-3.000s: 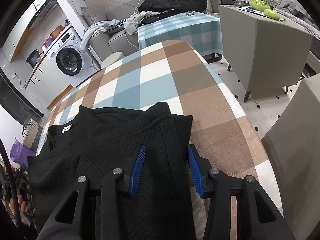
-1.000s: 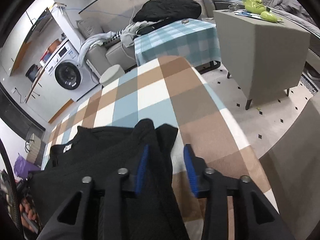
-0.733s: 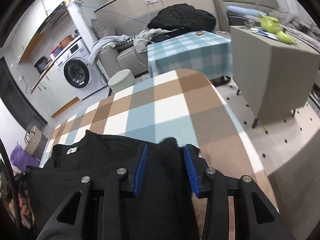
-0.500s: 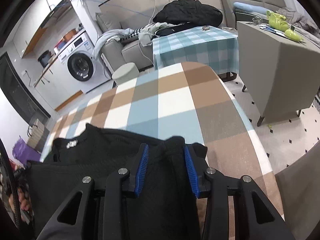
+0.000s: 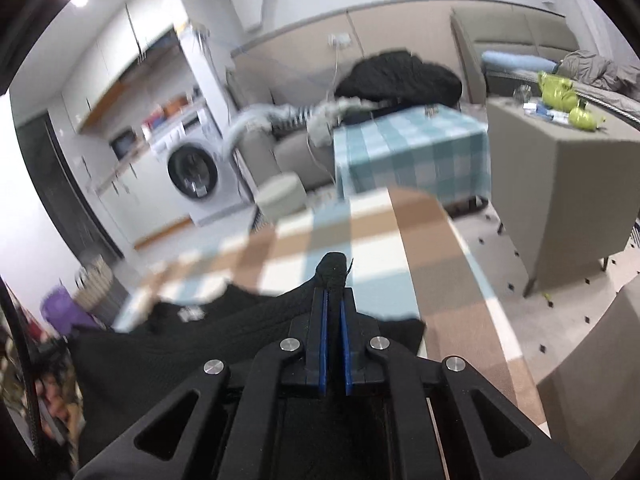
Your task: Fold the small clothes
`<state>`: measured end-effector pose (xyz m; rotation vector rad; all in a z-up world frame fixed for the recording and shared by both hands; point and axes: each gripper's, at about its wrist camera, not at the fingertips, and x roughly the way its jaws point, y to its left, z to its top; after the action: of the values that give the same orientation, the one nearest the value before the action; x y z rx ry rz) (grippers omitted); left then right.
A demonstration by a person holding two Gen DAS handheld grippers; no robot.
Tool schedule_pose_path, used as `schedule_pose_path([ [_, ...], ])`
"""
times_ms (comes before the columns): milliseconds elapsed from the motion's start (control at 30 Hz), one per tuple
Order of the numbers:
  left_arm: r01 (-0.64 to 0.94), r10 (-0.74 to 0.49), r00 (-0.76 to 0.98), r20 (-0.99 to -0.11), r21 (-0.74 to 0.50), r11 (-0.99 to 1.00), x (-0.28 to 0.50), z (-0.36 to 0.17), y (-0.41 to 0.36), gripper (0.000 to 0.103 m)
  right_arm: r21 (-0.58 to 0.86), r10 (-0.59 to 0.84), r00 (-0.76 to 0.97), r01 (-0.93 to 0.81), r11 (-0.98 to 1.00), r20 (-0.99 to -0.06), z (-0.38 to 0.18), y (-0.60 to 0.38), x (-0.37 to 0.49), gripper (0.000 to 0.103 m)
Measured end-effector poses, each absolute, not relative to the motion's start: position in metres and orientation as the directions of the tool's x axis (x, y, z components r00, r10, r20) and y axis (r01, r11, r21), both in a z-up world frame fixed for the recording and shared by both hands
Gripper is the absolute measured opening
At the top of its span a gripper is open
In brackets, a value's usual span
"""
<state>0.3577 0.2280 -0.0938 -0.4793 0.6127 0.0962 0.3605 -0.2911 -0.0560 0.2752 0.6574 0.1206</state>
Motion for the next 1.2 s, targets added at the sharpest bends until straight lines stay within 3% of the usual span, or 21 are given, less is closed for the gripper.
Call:
schedule_pose_path([
  [133,-0.272,-0.011,0.814,-0.581,-0.398,0.876,0.371,-0.094,0.236,0.005,0.319,0.151,0.805,0.05,0.947,-0.573,-0.051,-0.289,0.383,0.005],
  [233,-0.324,0.001,0.741,-0.672,-0.357,0.876,0.388,-0.114,0.24,0.006,0.307,0.109,0.754,0.128,0.943,-0.648,-0.075,-0.284,0.411,0.009],
  [367,-0.343,-0.021,0.665,-0.747,-0.329,0.88,0.379,-0.131,0.243,0.022,0.238,0.044,0.611,0.24,0.941,-0.79,-0.109,-0.287,0.42,0.016],
  [500,-0.357,-0.019,0.662,-0.749,-0.337,0.871,0.336,-0.131,0.248,0.051,0.288,0.117,0.557,0.23,0.93,-0.822,-0.117,-0.298,0.379,0.022],
  [667,-0.372,-0.051,0.645,-0.762,-0.372,0.85,0.264,-0.138,0.239,0.051,0.359,0.219,0.527,0.178,0.916,-0.821,-0.121,-0.304,0.306,0.052],
  [967,-0.312,-0.092,0.604,-0.791,-0.341,0.887,0.178,-0.153,0.182,0.055,0.402,0.315,0.51,0.066,0.914,-0.801,-0.126,-0.298,0.194,0.058],
  [1200,-0.3,-0.04,0.612,-0.79,-0.279,0.912,0.164,-0.156,0.154,0.055,0.357,0.314,0.532,-0.024,0.934,-0.786,-0.127,-0.282,0.177,0.058],
])
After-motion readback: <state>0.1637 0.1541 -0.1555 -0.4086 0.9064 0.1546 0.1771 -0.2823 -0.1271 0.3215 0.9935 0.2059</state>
